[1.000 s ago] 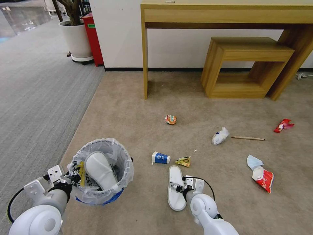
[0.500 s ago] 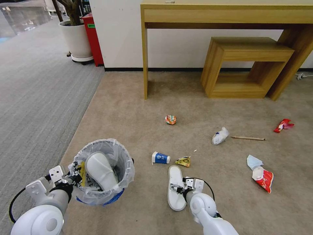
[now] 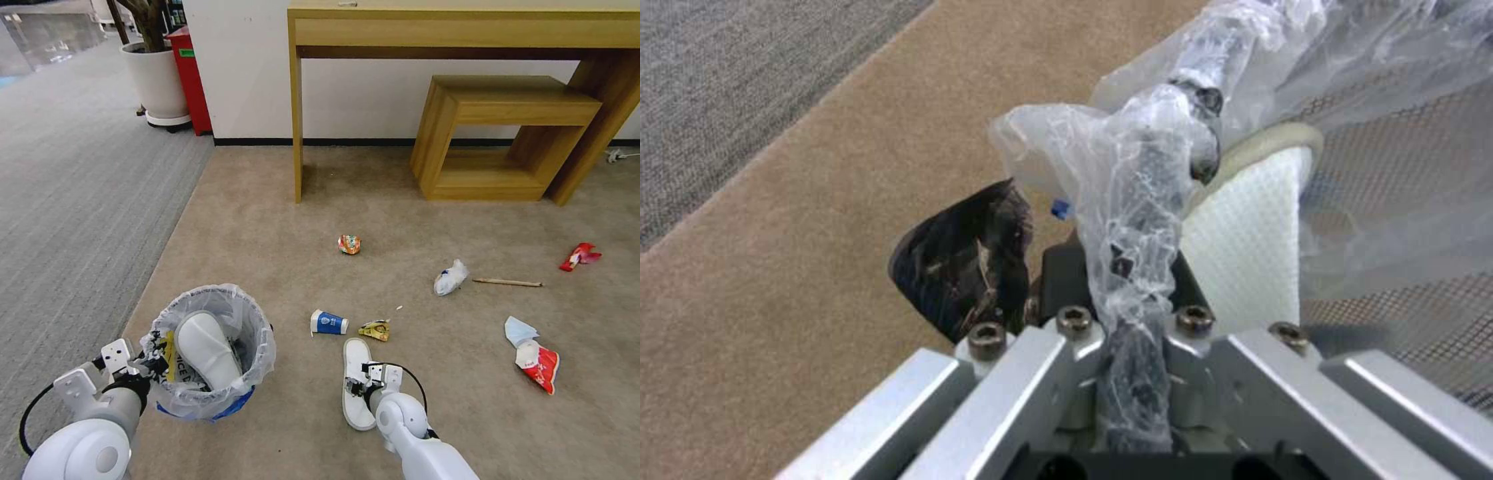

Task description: Pick up the trash bin and place the garbage on the floor into it.

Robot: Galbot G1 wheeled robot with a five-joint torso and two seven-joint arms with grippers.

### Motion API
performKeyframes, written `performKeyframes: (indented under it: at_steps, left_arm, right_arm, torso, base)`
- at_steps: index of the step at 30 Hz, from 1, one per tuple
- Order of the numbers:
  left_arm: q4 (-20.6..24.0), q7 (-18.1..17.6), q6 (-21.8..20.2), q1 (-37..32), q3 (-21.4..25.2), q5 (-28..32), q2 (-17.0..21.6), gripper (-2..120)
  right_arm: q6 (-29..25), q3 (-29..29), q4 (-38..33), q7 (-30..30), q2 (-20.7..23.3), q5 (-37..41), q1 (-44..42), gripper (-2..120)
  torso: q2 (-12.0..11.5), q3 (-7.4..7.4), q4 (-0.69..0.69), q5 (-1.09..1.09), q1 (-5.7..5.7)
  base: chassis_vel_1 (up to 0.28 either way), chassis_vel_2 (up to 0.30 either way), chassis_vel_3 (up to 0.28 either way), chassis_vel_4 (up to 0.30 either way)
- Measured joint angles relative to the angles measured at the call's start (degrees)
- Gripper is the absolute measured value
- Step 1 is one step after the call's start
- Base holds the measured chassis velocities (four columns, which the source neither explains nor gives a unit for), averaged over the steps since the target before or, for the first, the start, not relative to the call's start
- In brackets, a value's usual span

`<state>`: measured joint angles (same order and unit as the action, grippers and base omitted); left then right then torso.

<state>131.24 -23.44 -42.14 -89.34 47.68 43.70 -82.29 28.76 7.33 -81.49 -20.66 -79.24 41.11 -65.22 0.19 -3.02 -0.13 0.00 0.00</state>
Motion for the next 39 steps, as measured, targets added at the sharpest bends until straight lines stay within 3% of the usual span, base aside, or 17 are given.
performKeyframes:
  at_steps: [8, 11, 18, 22, 24, 25, 29, 30, 33, 39]
  left_arm:
    - [-0.29, 0.03, 0.0, 0.12, -0.42, -0.35, 0.02, 1]
    - [-0.29, 0.04, 0.0, 0.15, -0.47, -0.38, 0.08, 1]
    - [-0.28, 0.05, 0.0, 0.1, -0.54, -0.52, 0.11, 1]
    - [-0.42, 0.05, 0.0, -0.11, -1.0, -1.08, 0.03, 1]
    - [-0.48, 0.06, 0.0, -0.24, -1.67, -1.76, -0.3, 1]
    - [-0.48, 0.06, 0.0, -0.24, -1.67, -1.76, -0.3, 1]
    - [-0.59, 0.1, 0.0, -0.2, -2.5, -2.69, -0.7, 1]
    - [-0.59, 0.1, 0.0, -0.2, -2.5, -2.69, -0.7, 1]
    - [-0.89, 0.12, 0.0, -0.07, -2.9, -3.21, -0.9, 1]
    - [-1.12, 0.22, 0.0, -0.12, -4.05, -4.3, -1.68, 1]
  right_arm:
    - [-0.67, 0.05, -0.85, 0.56, 0.38, -0.81, -0.8, 7]
    - [-1.1, 0.05, -0.93, 0.76, 0.51, -1.24, -0.92, 0]
    - [-7.8, 0.23, -4.36, 3.19, 1.22, -4.09, -2.58, 0]
    - [-16.54, 1.93, -11.96, 11.85, 2.81, -4.22, -4.58, 0]
    - [-24.45, 4.17, -17.7, 23.52, 4.77, -2.3, -4.64, 0]
    - [-24.45, 4.17, -17.7, 23.52, 4.77, -2.3, -4.64, 0]
    - [-37.59, 7.34, -21.72, 42.44, 6.87, 3.34, -3.18, 0]
    - [-37.59, 7.34, -21.72, 42.44, 6.87, 3.34, -3.18, 0]
    - [-43.25, 7.74, -24.12, 54.37, 7.0, 10.79, -2.92, 0]
    - [-47.03, 4.84, -24.1, 65.01, 5.37, 13.43, -2.99, 0]
  torso:
    - [0.0, 0.0, 0.0, 0.0, 0.0]
    - [0.0, 0.0, 0.0, 0.0, 0.0]
    - [0.0, 0.0, 0.0, 0.01, 0.0]
    - [0.0, 0.0, -0.01, 0.01, 0.0]
    - [0.0, 0.01, 0.0, 0.0, 0.0]
    - [0.0, 0.01, 0.0, 0.0, 0.0]
    - [0.0, 0.01, 0.0, 0.0, 0.0]
    - [0.0, 0.01, 0.0, 0.0, 0.0]
    - [0.0, 0.01, 0.0, 0.0, 0.0]
    - [0.0, 0.01, 0.0, 0.0, 0.0]
  base:
    - [0.0, 0.0, 0.0, 0.0]
    - [0.0, 0.0, 0.0, 0.0]
    - [0.0, 0.0, 0.0, 0.0]
    - [0.0, 0.0, 0.0, 0.0]
    - [0.0, 0.0, 0.0, 0.0]
    - [0.0, 0.0, 0.0, 0.0]
    - [0.0, 0.0, 0.0, 0.0]
    - [0.0, 0.0, 0.0, 0.0]
    - [0.0, 0.0, 0.0, 0.0]
    - [0.0, 0.0, 0.0, 0.0]
